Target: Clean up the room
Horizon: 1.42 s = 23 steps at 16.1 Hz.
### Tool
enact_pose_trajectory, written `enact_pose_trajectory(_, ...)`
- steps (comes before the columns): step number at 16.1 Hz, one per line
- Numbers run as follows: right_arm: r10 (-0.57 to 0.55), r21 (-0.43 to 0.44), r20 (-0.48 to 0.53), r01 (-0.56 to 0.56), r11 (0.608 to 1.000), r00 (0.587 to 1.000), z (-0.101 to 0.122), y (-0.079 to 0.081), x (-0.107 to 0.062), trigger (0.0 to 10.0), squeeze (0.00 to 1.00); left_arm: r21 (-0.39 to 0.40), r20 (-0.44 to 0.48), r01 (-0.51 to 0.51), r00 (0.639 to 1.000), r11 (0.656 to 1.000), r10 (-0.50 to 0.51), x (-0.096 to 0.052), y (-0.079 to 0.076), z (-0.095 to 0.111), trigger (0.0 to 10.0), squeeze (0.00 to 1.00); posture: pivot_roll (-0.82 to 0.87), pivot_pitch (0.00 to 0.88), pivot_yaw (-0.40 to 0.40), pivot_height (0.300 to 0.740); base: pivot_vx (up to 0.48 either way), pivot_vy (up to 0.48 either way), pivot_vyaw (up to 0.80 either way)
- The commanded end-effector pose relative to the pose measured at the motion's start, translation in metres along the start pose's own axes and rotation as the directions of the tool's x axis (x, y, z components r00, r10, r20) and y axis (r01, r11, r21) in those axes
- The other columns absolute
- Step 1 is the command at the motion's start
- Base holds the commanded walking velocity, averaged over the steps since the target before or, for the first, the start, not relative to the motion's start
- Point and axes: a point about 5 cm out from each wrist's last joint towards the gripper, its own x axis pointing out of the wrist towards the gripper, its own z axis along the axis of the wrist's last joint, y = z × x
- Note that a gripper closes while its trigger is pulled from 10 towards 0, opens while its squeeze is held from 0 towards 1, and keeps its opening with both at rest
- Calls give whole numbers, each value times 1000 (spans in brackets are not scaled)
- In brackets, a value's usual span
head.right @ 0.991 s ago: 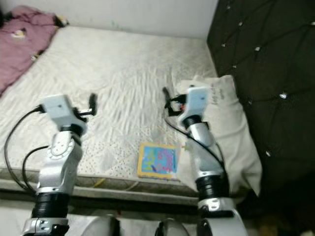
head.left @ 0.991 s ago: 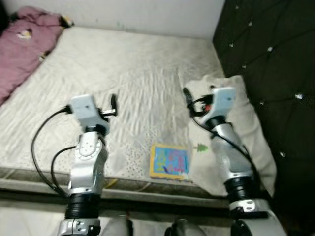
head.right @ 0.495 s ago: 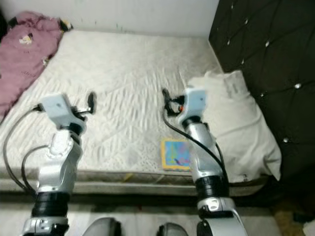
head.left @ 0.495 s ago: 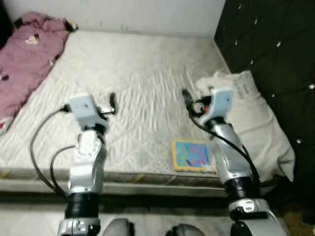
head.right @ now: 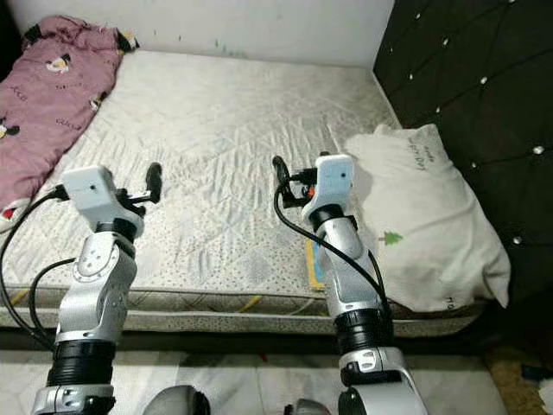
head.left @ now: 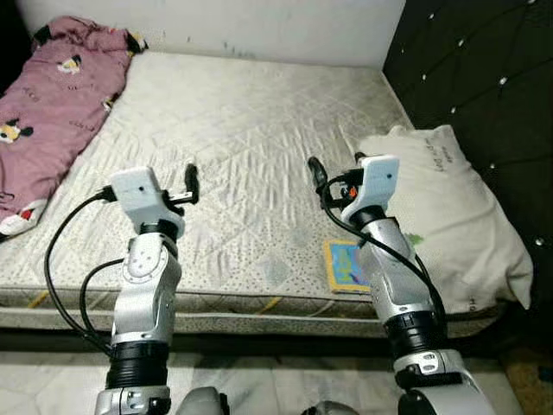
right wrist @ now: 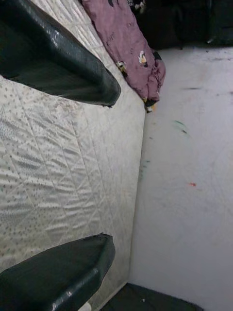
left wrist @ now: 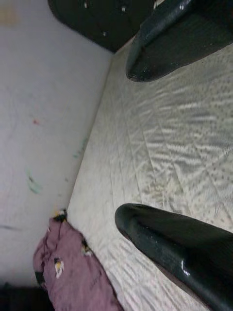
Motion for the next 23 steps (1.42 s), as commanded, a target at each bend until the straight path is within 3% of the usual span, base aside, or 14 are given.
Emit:
enact_pose_trajectory(1, -18, -4, 14, 18, 1000, 1000, 4, -6, -1, 10000, 0, -3, 22, 16, 1000, 1000, -16, 0, -3, 5, 10000, 0, 42, 0, -46, 740, 300, 0, 0)
enact_pose_trajectory(14, -19, -11, 9, 19, 1000, 1000, 3, -7, -1, 10000, 0, -8, 0, 18, 1000, 1000, -18, -1, -2, 2, 10000, 0, 41, 0, -44, 740, 325, 0, 0)
enact_pose_trajectory(19, -17, -16, 1, 17, 1000, 1000, 2, -7, -1, 10000, 0, -20, -4, 3, 1000, 1000, -3, 0, -1, 1, 10000, 0, 41, 0, -45, 740, 0, 0, -264)
enact_pose_trajectory(23, -14, -16, 2, 14, 1000, 1000, 2, -7, -1, 10000, 0, -24, 0, 14, 1000, 1000, -14, -1, -2, 1, 10000, 0, 40, 0, -45, 740, 0, 460, -334)
